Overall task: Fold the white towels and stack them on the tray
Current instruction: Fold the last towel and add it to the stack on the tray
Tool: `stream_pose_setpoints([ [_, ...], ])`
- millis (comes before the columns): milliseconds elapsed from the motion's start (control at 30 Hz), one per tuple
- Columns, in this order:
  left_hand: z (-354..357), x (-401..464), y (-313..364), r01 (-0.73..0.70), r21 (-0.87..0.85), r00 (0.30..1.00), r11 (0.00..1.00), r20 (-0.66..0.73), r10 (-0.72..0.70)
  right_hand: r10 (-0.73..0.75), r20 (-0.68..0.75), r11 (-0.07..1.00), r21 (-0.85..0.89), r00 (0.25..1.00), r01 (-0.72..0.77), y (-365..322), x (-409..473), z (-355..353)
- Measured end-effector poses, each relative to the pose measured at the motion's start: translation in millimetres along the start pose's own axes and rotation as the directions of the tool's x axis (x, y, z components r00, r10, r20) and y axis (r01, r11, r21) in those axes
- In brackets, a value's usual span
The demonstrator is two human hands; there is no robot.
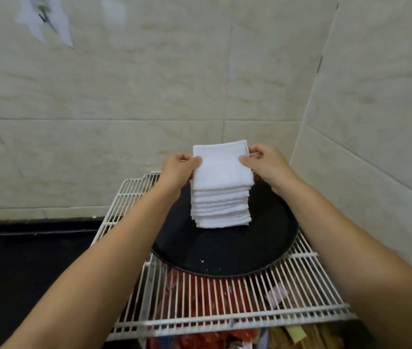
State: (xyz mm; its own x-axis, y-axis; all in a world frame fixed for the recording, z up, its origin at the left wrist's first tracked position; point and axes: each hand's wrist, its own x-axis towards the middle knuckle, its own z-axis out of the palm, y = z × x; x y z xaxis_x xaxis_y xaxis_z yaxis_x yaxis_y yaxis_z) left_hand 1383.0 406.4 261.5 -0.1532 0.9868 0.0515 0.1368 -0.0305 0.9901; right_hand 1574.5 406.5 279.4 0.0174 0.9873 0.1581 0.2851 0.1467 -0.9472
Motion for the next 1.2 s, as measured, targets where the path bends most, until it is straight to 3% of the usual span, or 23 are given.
stream_pose_setpoints([
  [167, -3, -3, -13, -0.026, -0.028, 0.999, 0.999, -0.026, 0.025, 0.015, 0.02, 1.0, 0.02, 1.0, -0.016, 6, -3, 1],
  [300, -10, -14, -22, 0.04, -0.108, 0.996, 0.993, -0.081, -0.049, 0.106, -0.086, 0.981, 0.17, 0.991, -0.09, 14, -8, -4],
  [433, -14, -25, -45, 0.322, -0.33, 0.946, 0.887, 0.149, -0.288, 0.317, 0.045, 0.896, 0.315, 0.947, -0.314, 43, -19, 1],
  [500, -7, -29, -49, 0.42, -0.385, 0.903, 0.822, 0.263, -0.339, 0.366, 0.103, 0.854, 0.359, 0.925, -0.377, 52, -24, 13],
  [633, 12, -38, -39, 0.454, -0.415, 0.885, 0.788, 0.314, -0.344, 0.319, 0.174, 0.854, 0.373, 0.931, -0.363, 45, -32, 30],
  [1033, 19, -31, -18, 0.453, -0.259, 0.863, 0.853, 0.366, -0.348, 0.282, 0.277, 0.846, 0.379, 0.919, -0.374, 41, -27, 11],
  [1100, 14, -29, -23, 0.455, -0.258, 0.854, 0.852, 0.398, -0.336, 0.269, 0.211, 0.878, 0.346, 0.94, -0.33, 27, -24, 1],
  [1200, 7, -26, -19, 0.444, -0.254, 0.853, 0.86, 0.414, -0.318, 0.13, 0.055, 0.968, 0.21, 0.99, -0.139, -8, -12, -13],
])
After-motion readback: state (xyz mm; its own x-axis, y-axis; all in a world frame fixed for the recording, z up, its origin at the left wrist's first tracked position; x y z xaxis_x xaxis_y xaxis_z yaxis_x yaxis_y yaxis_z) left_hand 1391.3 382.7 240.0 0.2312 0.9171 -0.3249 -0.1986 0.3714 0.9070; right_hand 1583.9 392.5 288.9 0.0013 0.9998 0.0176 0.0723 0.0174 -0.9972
